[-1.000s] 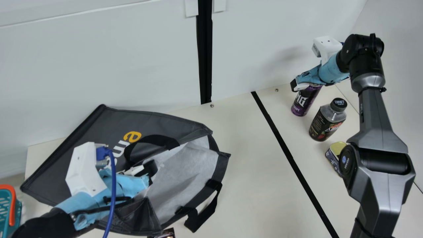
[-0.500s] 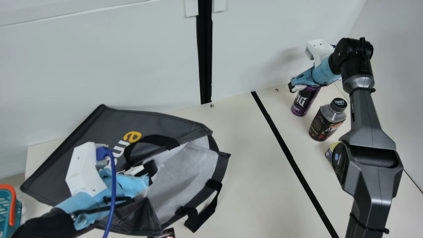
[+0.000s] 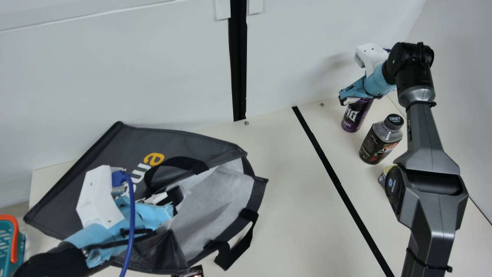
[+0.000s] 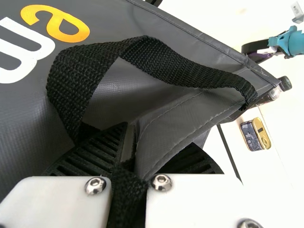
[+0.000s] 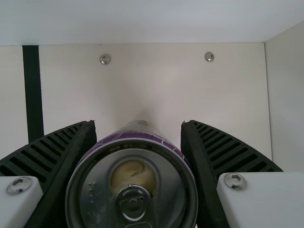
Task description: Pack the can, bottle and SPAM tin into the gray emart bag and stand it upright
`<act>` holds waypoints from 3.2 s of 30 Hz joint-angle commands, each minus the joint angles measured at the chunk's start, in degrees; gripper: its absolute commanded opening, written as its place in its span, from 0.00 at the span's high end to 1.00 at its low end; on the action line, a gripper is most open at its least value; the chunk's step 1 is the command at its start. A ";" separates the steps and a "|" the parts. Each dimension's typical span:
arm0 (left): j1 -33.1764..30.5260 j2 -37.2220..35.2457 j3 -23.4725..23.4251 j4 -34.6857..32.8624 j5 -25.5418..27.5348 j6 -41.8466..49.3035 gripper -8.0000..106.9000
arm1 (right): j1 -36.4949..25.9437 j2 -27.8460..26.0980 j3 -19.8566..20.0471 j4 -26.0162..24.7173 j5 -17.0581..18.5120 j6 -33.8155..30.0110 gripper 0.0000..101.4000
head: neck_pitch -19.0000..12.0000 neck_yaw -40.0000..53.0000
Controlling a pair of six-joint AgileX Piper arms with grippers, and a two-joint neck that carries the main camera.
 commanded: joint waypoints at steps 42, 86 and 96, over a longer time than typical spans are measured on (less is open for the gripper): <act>0.00 0.00 0.00 0.00 0.00 0.00 1.00 | 7.24 -21.52 20.16 0.98 -0.55 -7.40 1.00 | -1.30 -0.05; 0.00 0.00 0.00 0.00 0.00 0.00 1.00 | 16.00 -50.54 54.19 0.19 -3.43 -6.20 1.00 | -1.30 -0.05; 0.00 0.00 0.00 0.00 0.00 0.00 1.00 | 20.86 -55.20 59.21 -0.50 -2.78 -4.33 1.00 | -1.30 -0.05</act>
